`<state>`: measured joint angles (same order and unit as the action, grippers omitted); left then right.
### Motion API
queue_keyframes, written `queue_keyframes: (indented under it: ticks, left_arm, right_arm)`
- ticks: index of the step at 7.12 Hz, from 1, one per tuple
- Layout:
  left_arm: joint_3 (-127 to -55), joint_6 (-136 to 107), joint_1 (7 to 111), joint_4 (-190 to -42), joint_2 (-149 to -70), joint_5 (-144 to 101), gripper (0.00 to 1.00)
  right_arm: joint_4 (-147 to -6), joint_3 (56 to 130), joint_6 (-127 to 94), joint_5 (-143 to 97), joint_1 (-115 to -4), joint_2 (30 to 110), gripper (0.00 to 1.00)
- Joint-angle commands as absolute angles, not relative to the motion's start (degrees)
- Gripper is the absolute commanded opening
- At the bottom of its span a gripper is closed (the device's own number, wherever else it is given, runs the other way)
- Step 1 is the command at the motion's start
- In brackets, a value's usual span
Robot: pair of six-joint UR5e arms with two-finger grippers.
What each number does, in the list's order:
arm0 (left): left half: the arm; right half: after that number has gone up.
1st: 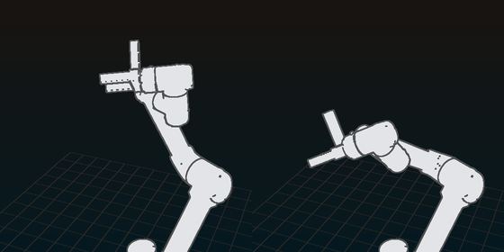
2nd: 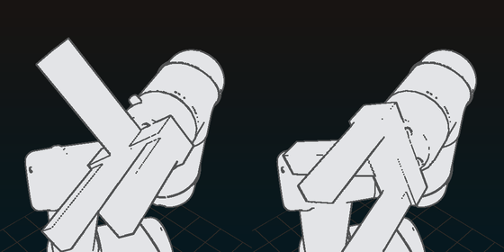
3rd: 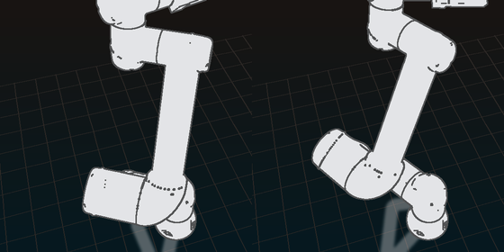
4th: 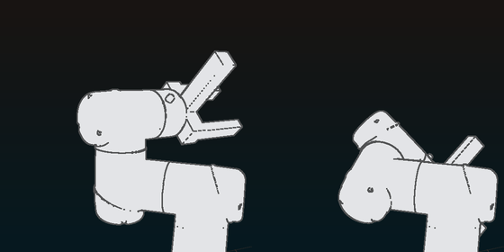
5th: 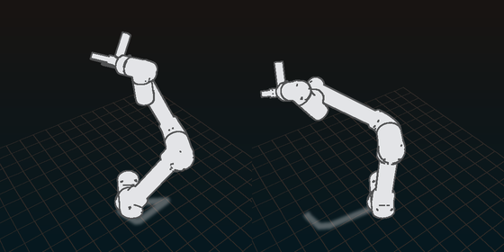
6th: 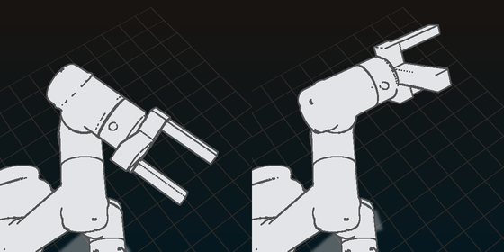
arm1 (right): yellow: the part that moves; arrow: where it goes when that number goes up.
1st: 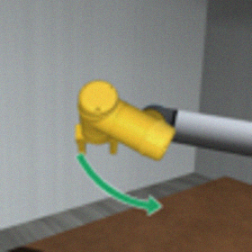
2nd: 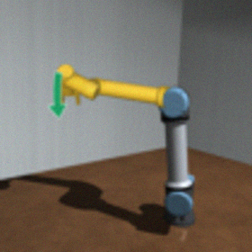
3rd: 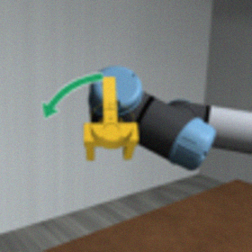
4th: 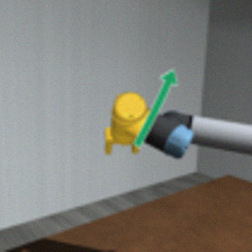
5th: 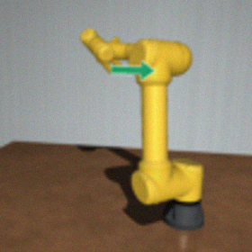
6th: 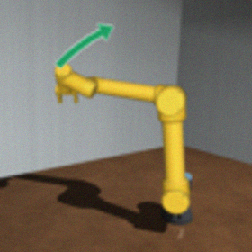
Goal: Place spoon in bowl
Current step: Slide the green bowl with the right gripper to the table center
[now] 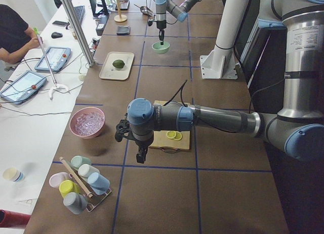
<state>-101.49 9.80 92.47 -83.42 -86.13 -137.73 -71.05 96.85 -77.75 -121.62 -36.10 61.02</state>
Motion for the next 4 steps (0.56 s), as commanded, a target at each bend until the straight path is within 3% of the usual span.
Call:
queue_keyframes:
  ticks: [1,4]
  left_arm:
    - [-101.34,9.67,92.46,-83.50,-85.78,-140.69,1.00]
    - [-101.69,9.75,92.11,-83.58,-85.34,-141.15,1.00]
  right_arm:
    - [-73.30,91.16,-82.78,-115.95,-33.84,54.94,0.00]
    - [-73.39,87.63,-85.77,-112.24,-32.35,52.12,0.06]
